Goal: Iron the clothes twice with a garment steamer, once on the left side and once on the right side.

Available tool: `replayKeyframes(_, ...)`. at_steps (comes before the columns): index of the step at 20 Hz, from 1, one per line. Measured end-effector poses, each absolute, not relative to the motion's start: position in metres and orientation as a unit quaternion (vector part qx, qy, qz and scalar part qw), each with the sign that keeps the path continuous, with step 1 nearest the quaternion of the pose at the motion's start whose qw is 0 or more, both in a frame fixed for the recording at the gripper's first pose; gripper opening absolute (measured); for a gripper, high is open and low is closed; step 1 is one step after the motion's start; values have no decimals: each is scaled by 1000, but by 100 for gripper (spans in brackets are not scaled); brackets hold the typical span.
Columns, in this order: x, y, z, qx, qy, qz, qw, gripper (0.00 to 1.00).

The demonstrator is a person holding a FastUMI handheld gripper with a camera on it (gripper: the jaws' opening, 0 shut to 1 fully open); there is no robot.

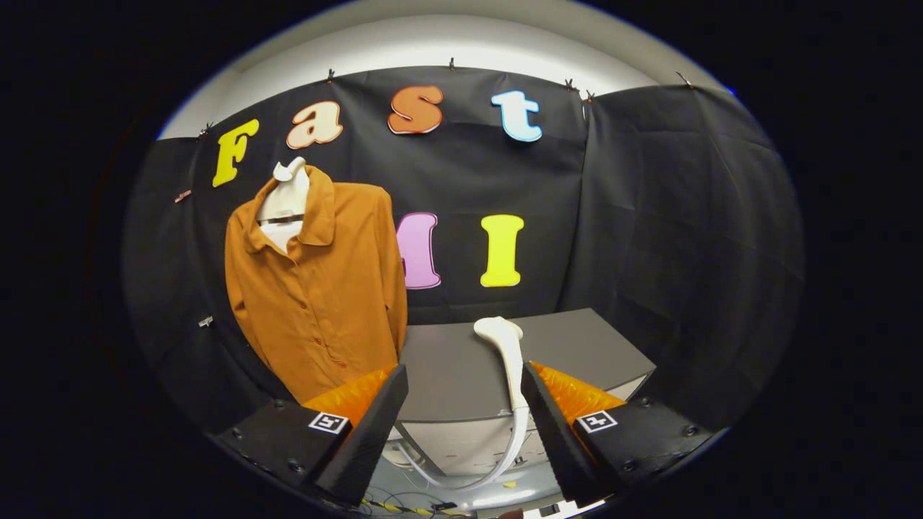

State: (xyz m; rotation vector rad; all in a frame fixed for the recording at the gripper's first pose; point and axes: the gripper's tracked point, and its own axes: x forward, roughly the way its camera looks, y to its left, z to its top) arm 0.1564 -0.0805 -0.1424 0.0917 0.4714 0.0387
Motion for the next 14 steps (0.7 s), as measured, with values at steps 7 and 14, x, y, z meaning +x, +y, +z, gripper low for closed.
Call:
replayKeyframes(7,228,-111,-233,55,349,42,935,99)
replayKeyframes(14,271,-133,-336,62,465,49,882,99)
